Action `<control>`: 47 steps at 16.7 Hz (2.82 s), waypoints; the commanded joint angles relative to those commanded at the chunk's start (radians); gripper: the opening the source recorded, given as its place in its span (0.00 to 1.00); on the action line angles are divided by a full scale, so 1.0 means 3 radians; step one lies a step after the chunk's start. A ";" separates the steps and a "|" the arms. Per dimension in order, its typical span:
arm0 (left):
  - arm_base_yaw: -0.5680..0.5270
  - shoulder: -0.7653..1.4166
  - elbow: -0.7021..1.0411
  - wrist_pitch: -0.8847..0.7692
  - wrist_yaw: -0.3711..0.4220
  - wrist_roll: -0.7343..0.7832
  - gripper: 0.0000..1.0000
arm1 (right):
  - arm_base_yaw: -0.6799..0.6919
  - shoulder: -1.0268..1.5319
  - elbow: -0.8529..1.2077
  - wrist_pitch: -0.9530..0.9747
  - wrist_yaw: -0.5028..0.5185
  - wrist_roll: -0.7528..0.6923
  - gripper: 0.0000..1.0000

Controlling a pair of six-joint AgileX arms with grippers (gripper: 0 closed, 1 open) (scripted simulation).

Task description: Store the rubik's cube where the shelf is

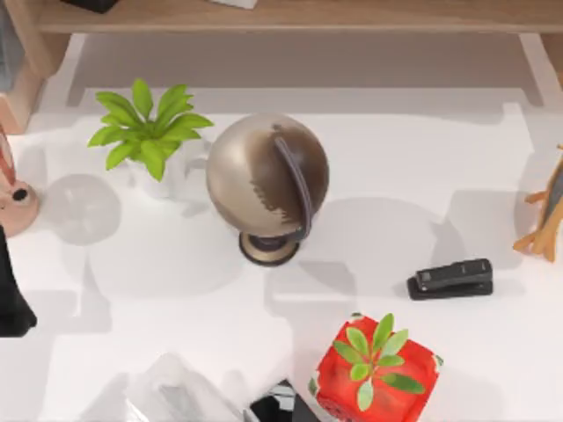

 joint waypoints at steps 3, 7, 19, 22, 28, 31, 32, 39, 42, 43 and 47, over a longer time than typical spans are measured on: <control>0.0000 0.0000 0.0000 0.0000 0.0000 0.0000 1.00 | -0.0102 -0.0038 -0.0133 0.0094 -0.0104 0.0001 1.00; 0.0000 0.0000 0.0000 0.0000 0.0000 0.0000 1.00 | -0.0152 -0.0057 -0.0198 0.0139 -0.0155 0.0003 1.00; 0.0000 0.0000 0.0000 0.0000 0.0000 0.0000 1.00 | -0.0659 -0.0198 0.1042 -0.1637 0.0534 0.0384 1.00; 0.0000 0.0000 0.0000 0.0000 0.0000 0.0000 1.00 | -0.0660 -0.0205 0.1783 -0.2659 0.0804 0.0661 1.00; 0.0000 0.0000 0.0000 0.0000 0.0000 0.0000 1.00 | -0.0289 -0.0068 0.3491 -0.5039 0.1274 0.1390 1.00; 0.0000 0.0000 0.0000 0.0000 0.0000 0.0000 1.00 | 0.0019 0.0117 0.4302 -0.6289 0.1459 0.1797 1.00; 0.0000 0.0000 0.0000 0.0000 0.0000 0.0000 1.00 | 0.0129 0.0199 0.4552 -0.6695 0.1511 0.1932 1.00; 0.0000 0.0000 0.0000 0.0000 0.0000 0.0000 1.00 | 0.0789 0.0884 0.5939 -0.9023 0.1784 0.2769 1.00; 0.0000 0.0000 0.0000 0.0000 0.0000 0.0000 1.00 | 0.0931 0.1153 0.6267 -0.9572 0.1850 0.2999 1.00; 0.0000 0.0000 0.0000 0.0000 0.0000 0.0000 1.00 | 0.0954 0.1221 0.6334 -0.9685 0.1865 0.3050 1.00; 0.0000 0.0000 0.0000 0.0000 0.0000 0.0000 1.00 | 0.0975 0.1305 0.6408 -0.9812 0.1883 0.3108 1.00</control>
